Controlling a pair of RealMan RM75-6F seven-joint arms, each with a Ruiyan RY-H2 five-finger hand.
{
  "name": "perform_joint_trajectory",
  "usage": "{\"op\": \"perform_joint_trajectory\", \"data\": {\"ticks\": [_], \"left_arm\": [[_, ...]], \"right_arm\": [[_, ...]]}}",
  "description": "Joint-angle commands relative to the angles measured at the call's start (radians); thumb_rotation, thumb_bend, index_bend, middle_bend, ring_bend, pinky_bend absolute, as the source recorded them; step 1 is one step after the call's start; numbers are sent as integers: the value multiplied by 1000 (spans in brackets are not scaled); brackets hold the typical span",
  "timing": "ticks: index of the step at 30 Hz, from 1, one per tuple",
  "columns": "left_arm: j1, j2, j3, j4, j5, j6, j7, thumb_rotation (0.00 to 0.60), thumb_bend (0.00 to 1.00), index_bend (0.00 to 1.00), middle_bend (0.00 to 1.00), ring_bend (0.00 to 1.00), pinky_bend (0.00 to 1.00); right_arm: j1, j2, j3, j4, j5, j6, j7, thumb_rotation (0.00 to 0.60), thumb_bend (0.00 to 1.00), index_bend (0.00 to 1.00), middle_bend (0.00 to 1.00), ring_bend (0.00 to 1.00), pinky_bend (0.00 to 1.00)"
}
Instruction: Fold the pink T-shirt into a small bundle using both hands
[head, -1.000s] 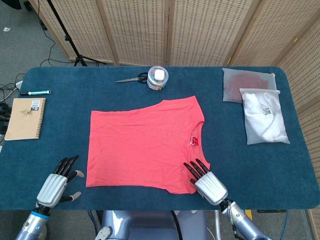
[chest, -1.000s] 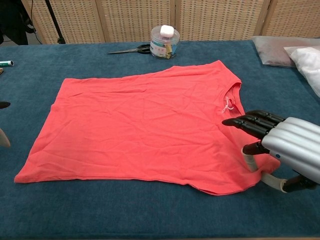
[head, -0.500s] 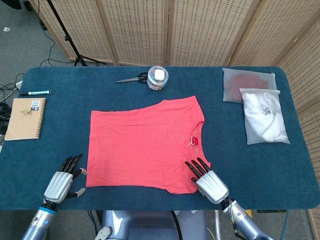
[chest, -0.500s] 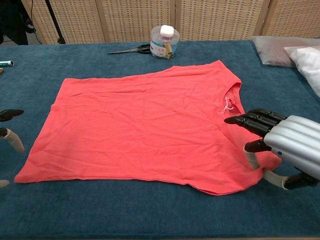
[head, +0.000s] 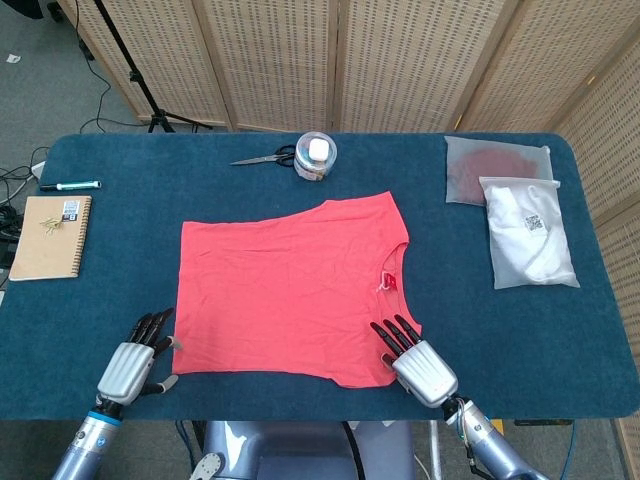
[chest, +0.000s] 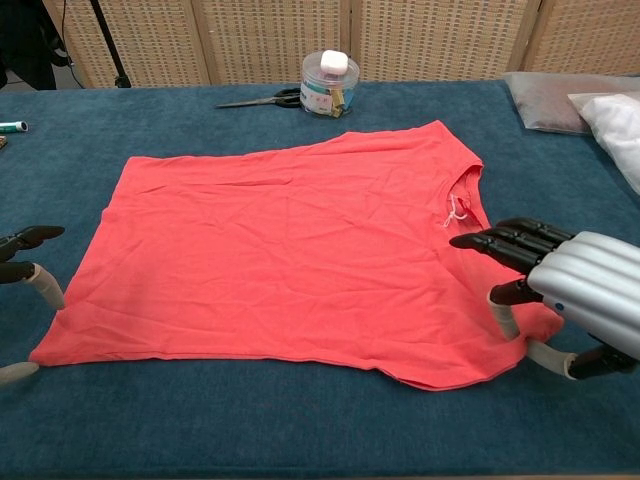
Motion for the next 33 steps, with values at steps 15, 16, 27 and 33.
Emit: {"op": "perform_joint_trajectory", "data": {"ticks": [15,16,27,33], "left_arm": [[-24,-31,-9,6,-29,-40,29,600,303,451,0,0,0],[-25,-32,-9,5,-31,-41,30,600,322,451,0,0,0],[-31,-35,-6,2,-39,-48,33,600,404,505,0,0,0],[-32,-36,-4,1,-47,-53,38,600,447,584,0,0,0]], "right_arm": [[2,-1,0,3,5,0,-1,600,497,563,38,0,0],[3,-1,-1,3,5,1,0,600,502,563,38,0,0],[4,0,-2,3,6,2,3,600,517,563,38,0,0],[4,-1,-2,5,8,2,4,600,517,563,38,0,0]]}}
